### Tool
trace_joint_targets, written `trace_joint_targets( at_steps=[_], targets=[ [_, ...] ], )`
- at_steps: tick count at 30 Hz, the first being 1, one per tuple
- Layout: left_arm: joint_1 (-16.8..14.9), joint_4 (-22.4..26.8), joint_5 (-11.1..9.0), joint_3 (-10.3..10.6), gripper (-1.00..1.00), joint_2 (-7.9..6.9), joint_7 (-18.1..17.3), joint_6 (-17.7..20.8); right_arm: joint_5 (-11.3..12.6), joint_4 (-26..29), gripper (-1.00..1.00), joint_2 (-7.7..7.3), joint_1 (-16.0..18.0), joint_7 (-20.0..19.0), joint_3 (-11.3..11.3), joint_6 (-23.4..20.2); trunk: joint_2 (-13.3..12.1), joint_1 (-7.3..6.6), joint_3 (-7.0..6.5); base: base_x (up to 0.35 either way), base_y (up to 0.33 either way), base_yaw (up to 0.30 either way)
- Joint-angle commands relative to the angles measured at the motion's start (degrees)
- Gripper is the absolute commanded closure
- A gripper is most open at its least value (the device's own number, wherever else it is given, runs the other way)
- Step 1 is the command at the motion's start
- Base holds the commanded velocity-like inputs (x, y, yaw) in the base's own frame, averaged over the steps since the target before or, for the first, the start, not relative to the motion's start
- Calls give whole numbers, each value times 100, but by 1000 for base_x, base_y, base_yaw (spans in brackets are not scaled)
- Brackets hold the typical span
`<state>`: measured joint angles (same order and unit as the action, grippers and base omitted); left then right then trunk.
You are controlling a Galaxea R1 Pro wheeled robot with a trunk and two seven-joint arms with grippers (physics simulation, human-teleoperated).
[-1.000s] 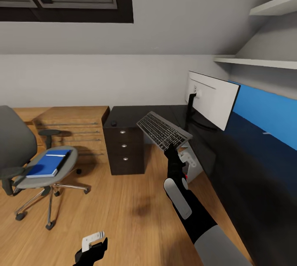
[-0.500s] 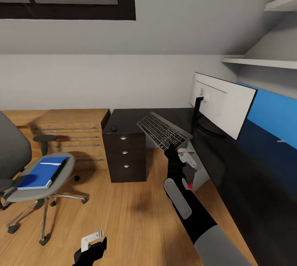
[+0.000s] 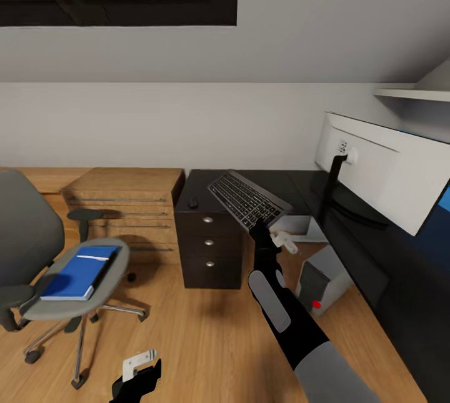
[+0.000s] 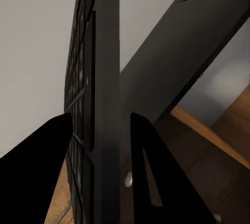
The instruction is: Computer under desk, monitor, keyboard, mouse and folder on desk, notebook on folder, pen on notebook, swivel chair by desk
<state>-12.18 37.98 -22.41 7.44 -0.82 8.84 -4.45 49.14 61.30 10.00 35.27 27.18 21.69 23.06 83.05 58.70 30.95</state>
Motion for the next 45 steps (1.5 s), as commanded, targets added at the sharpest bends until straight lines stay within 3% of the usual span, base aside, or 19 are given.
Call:
trace_joint_targets(
  at_steps=[1, 14, 17, 20, 23, 26, 30, 33, 36, 37, 38, 41, 44, 45],
  targets=[
    [-4, -1, -56, 47, -100, -8, 47, -29, 8, 3, 100, 0, 6, 16, 11, 24, 3, 3, 6, 315, 199, 5],
    [-4, -21, -39, 87, -100, 23, 37, -20, 13, -322, 100, 0, 1, 24, 12, -14, 3, 3, 6, 321, 82, 0],
    [-4, -26, -26, 102, -100, 37, 20, -14, 147, -377, 100, 0, -2, 31, -10, 2, 3, 3, 6, 319, -1, 0],
    [-4, -34, -20, 115, -100, 59, 19, -12, 704, -387, 100, 0, 1, 25, -34, 9, 3, 3, 6, 168, -18, 0],
    [-4, -25, -22, 122, -100, 100, 17, -12, 1492, -390, 100, 0, 0, 17, -89, 91, 3, 3, 6, 43, -5, 0],
    [-4, 71, -19, 161, -100, 166, 14, -10, 1944, -396, 100, 0, 1, 16, -123, 443, 3, 3, 6, 9, -1, 0],
    [-4, 613, -18, 254, -100, 259, 54, 29, 2141, -405, 100, 0, -1, 15, -117, 922, 3, 3, 6, 3, 0, 0],
    [-4, 1224, -20, 354, -100, 294, 288, 264, 2195, -411, 100, 0, -2, 15, -114, 1280, 3, 3, 6, 0, 0, 0],
    [-4, 2024, -38, 414, -100, 305, 686, 952, 2206, -413, 100, 0, -2, 15, -111, 1486, 3, 3, 6, 0, 0, 0],
    [-4, 2366, -55, 424, -100, 307, 804, 1283, 2212, -414, 100, 0, -3, 15, -110, 1610, 3, 3, 6, 0, 0, 0],
    [-4, 2956, -205, 437, -100, 309, 950, 1846, 2213, -432, 100, 0, -3, 15, -106, 1889, 3, 3, 6, 0, 0, 0],
    [67, 3199, -549, 461, -100, 309, 1004, 2077, 2246, -491, 100, 0, -2, 18, -115, 2161, 3, 3, 6, 0, 0, 0],
    [197, 3268, -685, 495, -100, 285, 1014, 2142, 2688, -509, 100, 0, 0, 23, -110, 2563, 3, 3, 6, 0, 0, 0],
    [223, 3279, -705, 501, -100, 278, 1019, 2150, 2966, -512, 100, 0, 1, 21, -113, 2718, 3, 3, 6, 0, 0, 0]
  ],
)
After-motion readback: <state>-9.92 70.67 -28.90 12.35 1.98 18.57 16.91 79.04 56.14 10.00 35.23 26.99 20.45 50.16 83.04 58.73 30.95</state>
